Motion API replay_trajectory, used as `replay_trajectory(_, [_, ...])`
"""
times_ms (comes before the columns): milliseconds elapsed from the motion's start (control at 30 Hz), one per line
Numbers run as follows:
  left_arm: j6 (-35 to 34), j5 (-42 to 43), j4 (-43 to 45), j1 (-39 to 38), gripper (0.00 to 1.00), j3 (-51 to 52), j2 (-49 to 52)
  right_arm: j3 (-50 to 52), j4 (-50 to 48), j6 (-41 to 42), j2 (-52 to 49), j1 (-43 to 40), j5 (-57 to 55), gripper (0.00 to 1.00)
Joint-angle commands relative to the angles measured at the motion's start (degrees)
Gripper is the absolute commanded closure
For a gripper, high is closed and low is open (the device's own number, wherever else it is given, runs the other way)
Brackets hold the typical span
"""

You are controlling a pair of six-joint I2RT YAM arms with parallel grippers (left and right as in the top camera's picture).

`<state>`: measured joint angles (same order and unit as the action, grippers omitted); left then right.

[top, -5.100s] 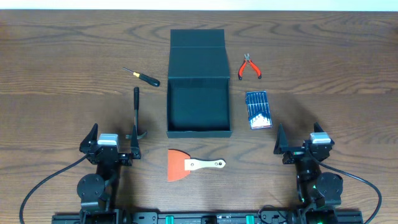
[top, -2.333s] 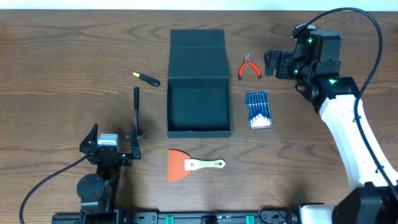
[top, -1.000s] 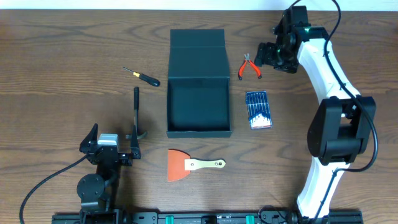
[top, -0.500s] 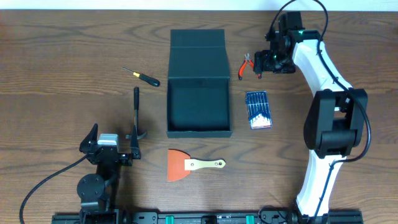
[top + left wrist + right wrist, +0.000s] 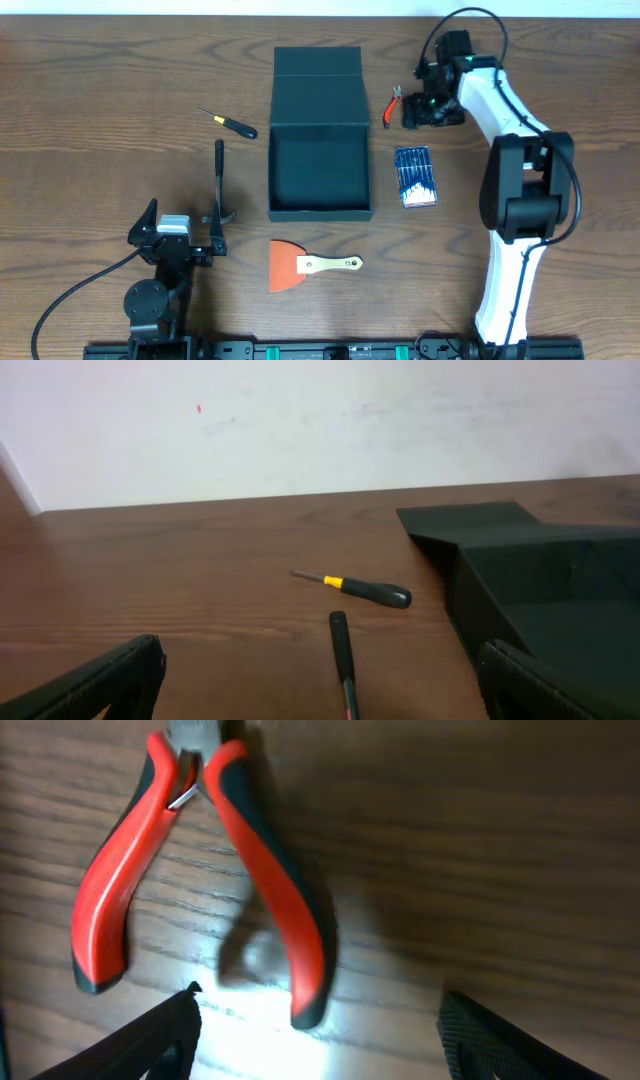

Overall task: Pack container
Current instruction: 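Lower the right gripper and grasp the red-handled pliers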

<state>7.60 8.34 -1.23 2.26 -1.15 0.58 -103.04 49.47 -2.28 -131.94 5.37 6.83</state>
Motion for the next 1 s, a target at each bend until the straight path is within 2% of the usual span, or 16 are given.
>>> replay_trajectory(0, [0.7,0.4,-2.1,0.3,0.02,0.9,-0.3,-1.1,-1.0,-1.2,-0.9,1.6,-1.2,0.25])
replay_trajectory(367, [0.7,0.4,-2.1,0.3,0.02,0.9,-0.3,-1.1,-3.4,0.1,-1.3,2.6,-3.6,0.36])
replay_trajectory(533, [0.7,0.4,-2.1,0.3,0.02,0.9,-0.3,-1.1,-3.0,0.1,-1.9,2.6,-3.6,0.51])
replay_trajectory(867, [0.7,0.4,-2.1,0.3,0.01,0.9,-0.3,-1.1,-2.3,0.1,-4.1,2.4,-3.6,0.65])
replay_trajectory(967, [0.7,0.4,-2.1,0.3,0.01,0.9,-0.3,-1.1,-2.5,0.1,-4.1,2.4,-3.6,0.79])
